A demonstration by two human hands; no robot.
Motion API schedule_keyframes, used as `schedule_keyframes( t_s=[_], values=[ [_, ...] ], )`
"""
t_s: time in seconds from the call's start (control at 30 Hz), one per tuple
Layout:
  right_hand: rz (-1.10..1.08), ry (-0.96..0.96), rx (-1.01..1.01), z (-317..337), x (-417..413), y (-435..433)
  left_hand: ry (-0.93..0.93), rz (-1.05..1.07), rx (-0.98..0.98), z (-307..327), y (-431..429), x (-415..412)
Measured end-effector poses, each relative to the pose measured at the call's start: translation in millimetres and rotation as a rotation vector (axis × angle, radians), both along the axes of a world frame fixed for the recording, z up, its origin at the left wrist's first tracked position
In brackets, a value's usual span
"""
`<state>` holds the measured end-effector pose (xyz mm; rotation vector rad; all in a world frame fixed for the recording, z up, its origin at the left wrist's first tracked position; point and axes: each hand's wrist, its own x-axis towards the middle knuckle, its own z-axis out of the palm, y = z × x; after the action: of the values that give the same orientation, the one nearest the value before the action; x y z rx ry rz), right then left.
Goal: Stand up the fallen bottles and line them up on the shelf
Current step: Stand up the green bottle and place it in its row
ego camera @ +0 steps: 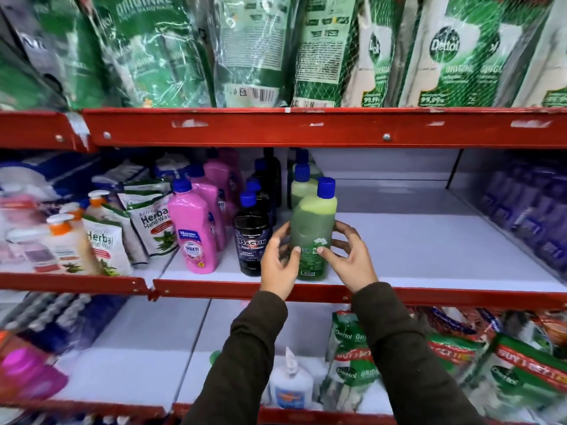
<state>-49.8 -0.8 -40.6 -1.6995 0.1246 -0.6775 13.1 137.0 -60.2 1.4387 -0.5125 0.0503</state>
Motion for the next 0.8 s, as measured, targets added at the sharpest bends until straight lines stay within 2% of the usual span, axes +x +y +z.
schedule_keyframes(
  t_s=[0.13,0.2,0.5,0.67,0.8],
  values=[
    [-0.079,-0.092,0.072,-5,-4,1,-0.034,0.077,-0.024,-1,-4,-2],
    [-0.124,-0.088,0.032,-9,-4,0,-0.013,0.067,0.003,-4,-5,-2],
    [0.063,0.038,0.025,-11,-15,-1,-0.031,-0.091,0.187,-4,-4,-1],
    [0.083,0.066,0.065,-11,-14,2,0.009,-0.178,0.160,3,0,-6],
    [0.118,0.106,0.023,-10,-12,-6,0.018,-0.129,0.146,-1,-1,-7]
  ],
)
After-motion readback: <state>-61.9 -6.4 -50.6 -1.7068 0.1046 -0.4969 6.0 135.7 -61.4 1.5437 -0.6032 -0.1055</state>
